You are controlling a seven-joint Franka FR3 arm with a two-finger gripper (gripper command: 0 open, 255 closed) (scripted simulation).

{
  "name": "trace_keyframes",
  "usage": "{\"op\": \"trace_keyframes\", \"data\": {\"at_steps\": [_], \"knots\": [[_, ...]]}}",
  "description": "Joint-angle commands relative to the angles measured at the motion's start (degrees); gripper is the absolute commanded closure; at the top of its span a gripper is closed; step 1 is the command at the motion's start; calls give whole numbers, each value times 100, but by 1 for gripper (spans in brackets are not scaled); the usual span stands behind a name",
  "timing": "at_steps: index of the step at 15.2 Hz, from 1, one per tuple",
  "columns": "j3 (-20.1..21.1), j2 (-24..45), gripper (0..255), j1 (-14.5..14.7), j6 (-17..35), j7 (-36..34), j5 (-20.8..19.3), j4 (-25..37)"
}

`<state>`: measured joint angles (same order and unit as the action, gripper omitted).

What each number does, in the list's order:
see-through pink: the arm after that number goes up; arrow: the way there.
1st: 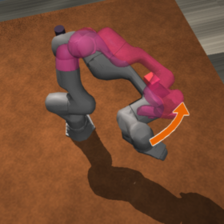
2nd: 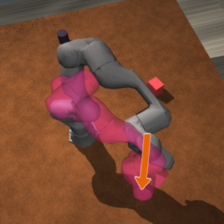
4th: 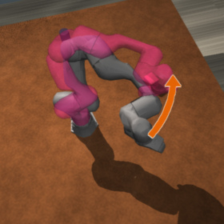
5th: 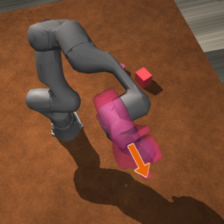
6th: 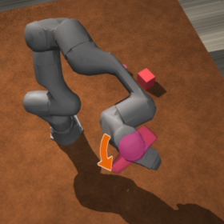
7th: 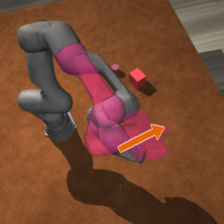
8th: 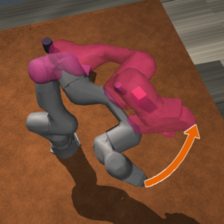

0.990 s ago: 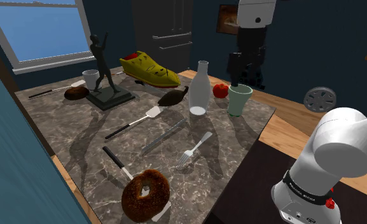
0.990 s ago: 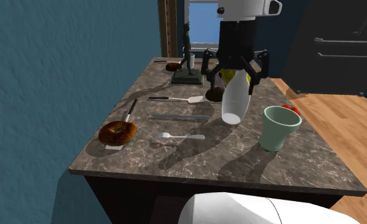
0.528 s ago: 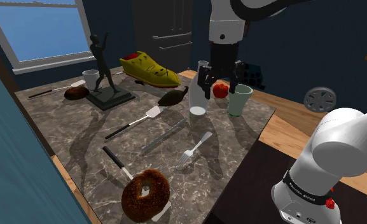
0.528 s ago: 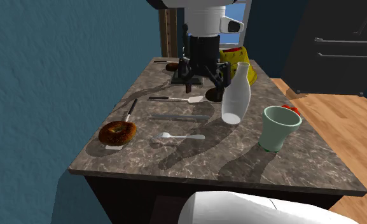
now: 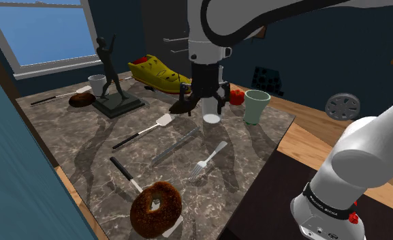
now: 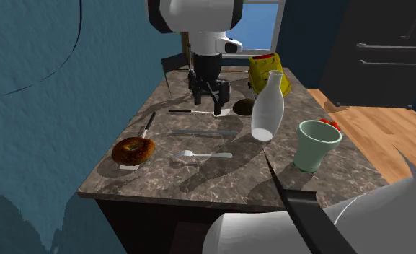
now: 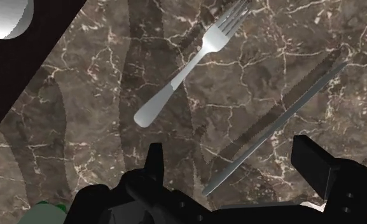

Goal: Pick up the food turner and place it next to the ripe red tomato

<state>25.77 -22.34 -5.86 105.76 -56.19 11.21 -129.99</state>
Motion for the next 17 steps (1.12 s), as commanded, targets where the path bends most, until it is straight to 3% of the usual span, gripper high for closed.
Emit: {"op": "trace_keyframes", "data": {"at_steps": [1, 9, 17], "knots": [[241, 446, 0, -104, 254, -622, -45, 235], [778, 2410, 0, -329, 970, -2990, -890, 1462], [450, 4318, 0, 108, 1143, -5027, -1887, 3121]]}}
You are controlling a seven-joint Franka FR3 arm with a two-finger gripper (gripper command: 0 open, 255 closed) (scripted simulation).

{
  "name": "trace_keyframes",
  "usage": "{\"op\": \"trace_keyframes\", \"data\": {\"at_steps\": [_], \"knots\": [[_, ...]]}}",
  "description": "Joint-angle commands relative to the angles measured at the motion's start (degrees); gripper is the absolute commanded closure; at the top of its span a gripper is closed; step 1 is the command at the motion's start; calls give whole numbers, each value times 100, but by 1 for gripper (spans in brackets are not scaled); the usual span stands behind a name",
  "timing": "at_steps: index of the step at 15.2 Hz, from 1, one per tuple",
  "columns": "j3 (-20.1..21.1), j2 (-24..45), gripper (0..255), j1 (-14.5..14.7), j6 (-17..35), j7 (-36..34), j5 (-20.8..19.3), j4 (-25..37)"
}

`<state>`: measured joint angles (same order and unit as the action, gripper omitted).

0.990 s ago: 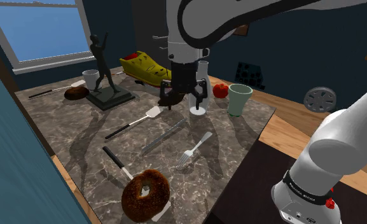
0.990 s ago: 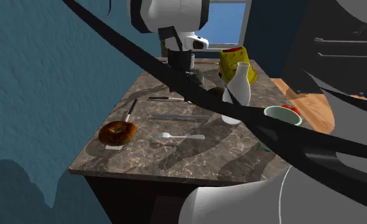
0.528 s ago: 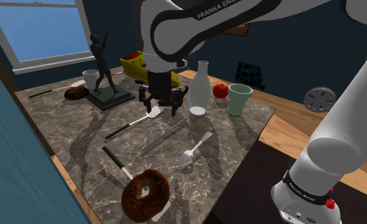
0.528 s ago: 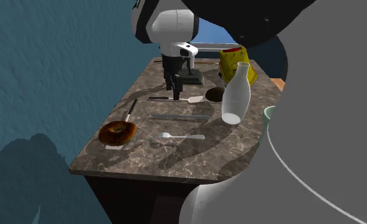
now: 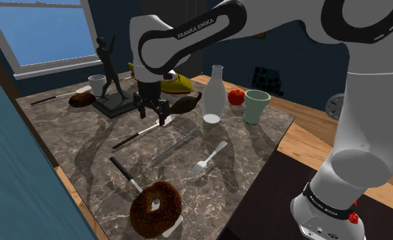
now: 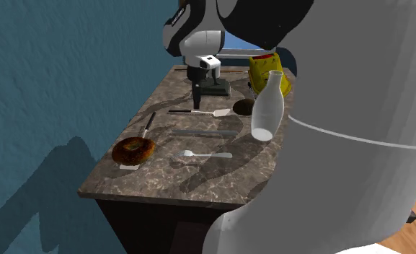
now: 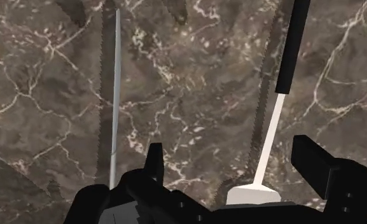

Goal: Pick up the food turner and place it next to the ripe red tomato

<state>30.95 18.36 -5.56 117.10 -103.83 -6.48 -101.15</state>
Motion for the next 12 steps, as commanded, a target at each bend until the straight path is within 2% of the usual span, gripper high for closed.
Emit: {"op": "trace_keyframes", "data": {"at_steps": [1, 4, 12], "knots": [[-146, 467, 0, 153, -2, -467, -201, 474], [-388, 1107, 0, 370, -64, -1017, -394, 1223], [-467, 1355, 0, 430, 393, -1094, -512, 999]]}}
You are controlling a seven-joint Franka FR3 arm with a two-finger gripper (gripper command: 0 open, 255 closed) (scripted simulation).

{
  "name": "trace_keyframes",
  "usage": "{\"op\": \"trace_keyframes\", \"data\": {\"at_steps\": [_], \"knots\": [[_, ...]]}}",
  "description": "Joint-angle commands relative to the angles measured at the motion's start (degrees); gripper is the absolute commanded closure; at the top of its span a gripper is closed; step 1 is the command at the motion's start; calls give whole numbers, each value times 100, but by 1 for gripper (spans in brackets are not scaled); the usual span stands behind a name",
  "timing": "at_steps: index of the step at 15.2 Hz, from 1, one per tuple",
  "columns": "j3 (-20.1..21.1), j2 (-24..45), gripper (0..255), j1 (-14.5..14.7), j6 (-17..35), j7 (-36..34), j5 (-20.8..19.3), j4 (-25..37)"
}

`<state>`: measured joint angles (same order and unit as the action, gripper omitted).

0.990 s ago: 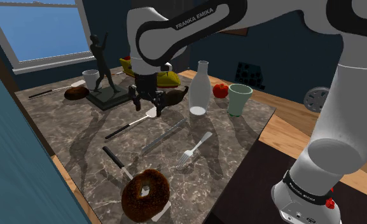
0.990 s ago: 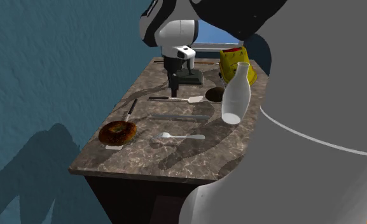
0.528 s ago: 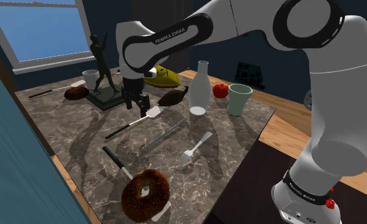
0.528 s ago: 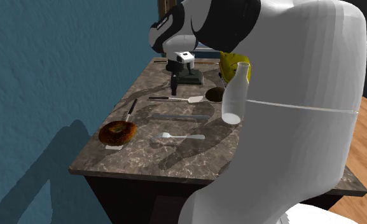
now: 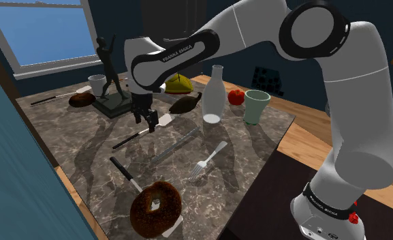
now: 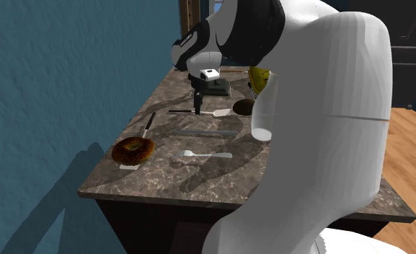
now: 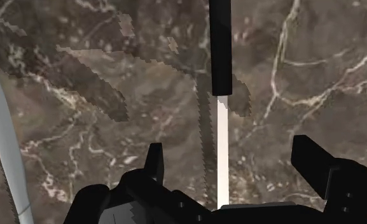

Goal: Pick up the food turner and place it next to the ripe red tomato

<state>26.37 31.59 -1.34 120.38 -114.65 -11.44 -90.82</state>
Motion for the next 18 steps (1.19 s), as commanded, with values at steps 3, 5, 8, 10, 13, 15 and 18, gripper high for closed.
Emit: {"op": "trace_keyframes", "data": {"at_steps": [3, 5, 8, 10, 13, 15, 18], "knots": [[-10, 31, 0, 8, 66, -12, -17, -34], [-10, 31, 0, 8, 66, -12, -17, -34], [-9, 31, 0, 8, 65, -12, -17, -34], [-9, 31, 255, 8, 65, -12, -17, -34], [-9, 31, 255, 8, 65, -12, -17, -34], [-9, 31, 255, 8, 65, -12, -17, -34], [-10, 31, 255, 8, 66, -12, -17, -34]]}}
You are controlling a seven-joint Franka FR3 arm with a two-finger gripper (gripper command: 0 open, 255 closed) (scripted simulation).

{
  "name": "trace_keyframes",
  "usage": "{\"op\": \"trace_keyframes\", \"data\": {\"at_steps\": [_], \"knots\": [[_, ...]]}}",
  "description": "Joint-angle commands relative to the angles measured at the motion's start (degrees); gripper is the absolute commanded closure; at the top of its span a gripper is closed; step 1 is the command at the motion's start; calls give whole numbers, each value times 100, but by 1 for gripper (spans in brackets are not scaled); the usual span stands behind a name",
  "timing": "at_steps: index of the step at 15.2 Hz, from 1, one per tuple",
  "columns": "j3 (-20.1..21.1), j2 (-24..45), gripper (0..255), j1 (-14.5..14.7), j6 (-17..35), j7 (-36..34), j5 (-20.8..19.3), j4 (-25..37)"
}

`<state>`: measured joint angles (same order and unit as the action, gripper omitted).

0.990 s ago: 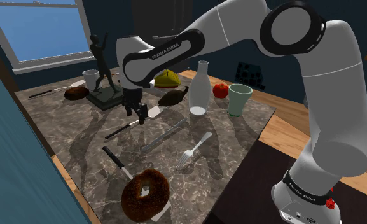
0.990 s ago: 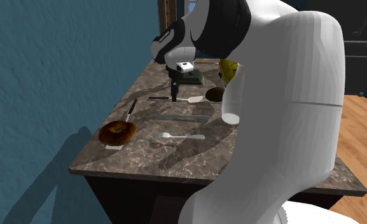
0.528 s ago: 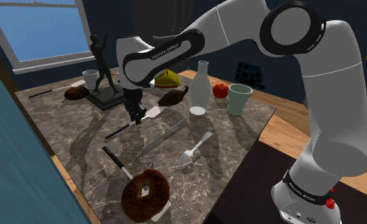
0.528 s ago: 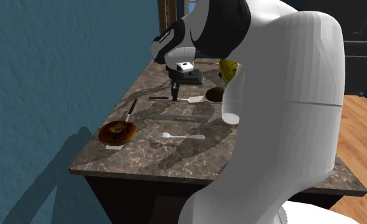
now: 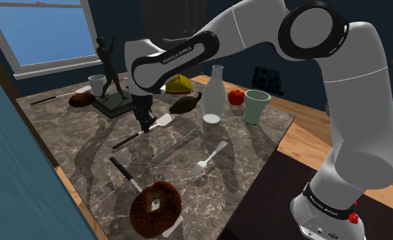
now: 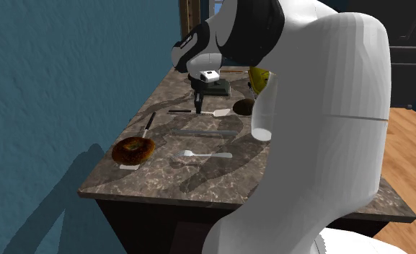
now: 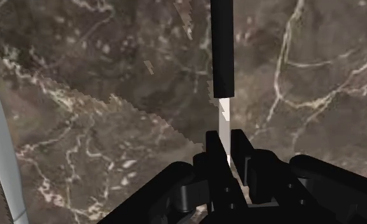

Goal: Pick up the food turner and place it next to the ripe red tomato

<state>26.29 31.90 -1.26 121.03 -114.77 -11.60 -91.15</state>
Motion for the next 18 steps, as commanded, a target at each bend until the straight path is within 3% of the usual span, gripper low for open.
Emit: {"op": "trace_keyframes", "data": {"at_steps": [1, 18], "knots": [[10, -33, 255, -6, -59, 7, 16, 28], [137, -436, 255, -26, -1160, 98, 224, 761]]}}
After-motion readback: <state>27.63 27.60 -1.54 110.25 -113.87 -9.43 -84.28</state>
